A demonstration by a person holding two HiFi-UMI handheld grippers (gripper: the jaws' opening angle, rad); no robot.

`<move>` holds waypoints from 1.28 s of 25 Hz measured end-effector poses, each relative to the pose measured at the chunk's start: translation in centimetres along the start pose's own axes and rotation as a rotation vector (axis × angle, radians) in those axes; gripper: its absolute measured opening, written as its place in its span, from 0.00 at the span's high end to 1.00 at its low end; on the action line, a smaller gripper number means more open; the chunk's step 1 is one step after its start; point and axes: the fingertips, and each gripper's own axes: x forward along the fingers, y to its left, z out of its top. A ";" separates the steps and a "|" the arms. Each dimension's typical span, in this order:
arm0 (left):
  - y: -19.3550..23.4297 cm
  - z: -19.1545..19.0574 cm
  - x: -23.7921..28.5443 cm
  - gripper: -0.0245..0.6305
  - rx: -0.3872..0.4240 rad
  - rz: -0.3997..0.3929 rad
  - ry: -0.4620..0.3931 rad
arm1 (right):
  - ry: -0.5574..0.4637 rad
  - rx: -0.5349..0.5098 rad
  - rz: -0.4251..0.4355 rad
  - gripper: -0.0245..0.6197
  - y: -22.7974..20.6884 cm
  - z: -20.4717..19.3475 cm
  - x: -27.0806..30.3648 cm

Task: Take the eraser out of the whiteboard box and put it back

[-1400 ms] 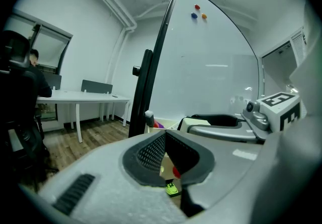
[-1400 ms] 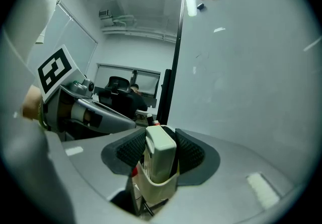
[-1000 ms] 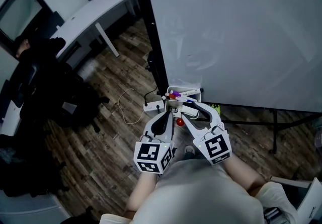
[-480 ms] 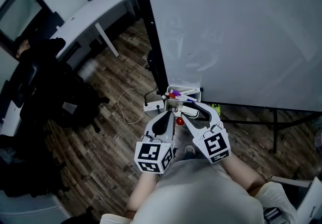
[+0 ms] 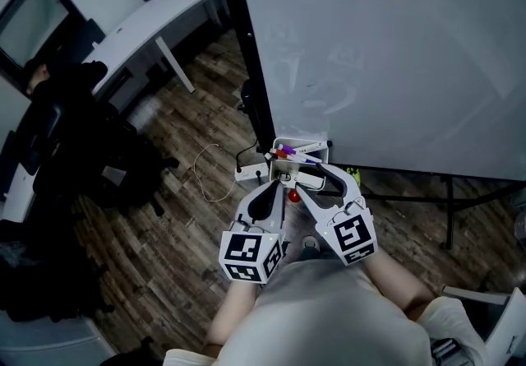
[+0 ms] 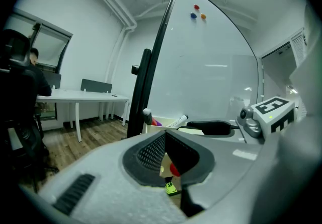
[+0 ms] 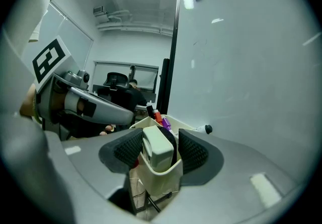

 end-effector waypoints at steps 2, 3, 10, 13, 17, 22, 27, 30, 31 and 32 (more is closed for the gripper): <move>0.0 -0.1 0.0 0.96 0.001 -0.002 0.001 | -0.001 0.007 -0.002 0.60 0.0 0.1 0.0; 0.0 -0.1 0.0 0.96 0.002 -0.004 0.001 | -0.002 0.007 -0.002 0.60 0.0 0.1 0.0; -0.4 -0.1 -0.4 0.96 0.007 -0.018 0.002 | -0.007 0.009 -0.015 0.60 0.3 0.4 -0.5; -0.4 -0.2 -0.6 0.96 0.008 -0.024 0.005 | -0.017 0.010 -0.027 0.61 0.3 0.8 -0.9; -0.6 -0.5 -0.9 0.96 0.009 -0.033 0.008 | -0.028 0.014 -0.045 0.62 0.4 1.2 -1.5; -0.9 -0.9 -1.4 0.96 0.013 -0.051 0.012 | -0.035 0.016 -0.076 0.66 0.7 1.3 -2.3; -1.5 -1.1 -1.9 0.96 0.016 -0.072 0.013 | -0.045 0.025 -0.091 0.71 1.3 1.5 -3.3; -1.7 -1.2 -2.3 0.96 0.019 -0.085 0.015 | -0.049 0.015 -0.103 0.73 1.7 1.5 -3.8; -1.8 -1.3 -2.5 0.96 0.020 -0.088 0.015 | -0.051 0.008 -0.107 0.73 1.8 1.5 -4.0; -1.9 -1.4 -2.7 0.96 0.020 -0.091 0.015 | -0.052 0.006 -0.111 0.73 1.9 1.5 -4.1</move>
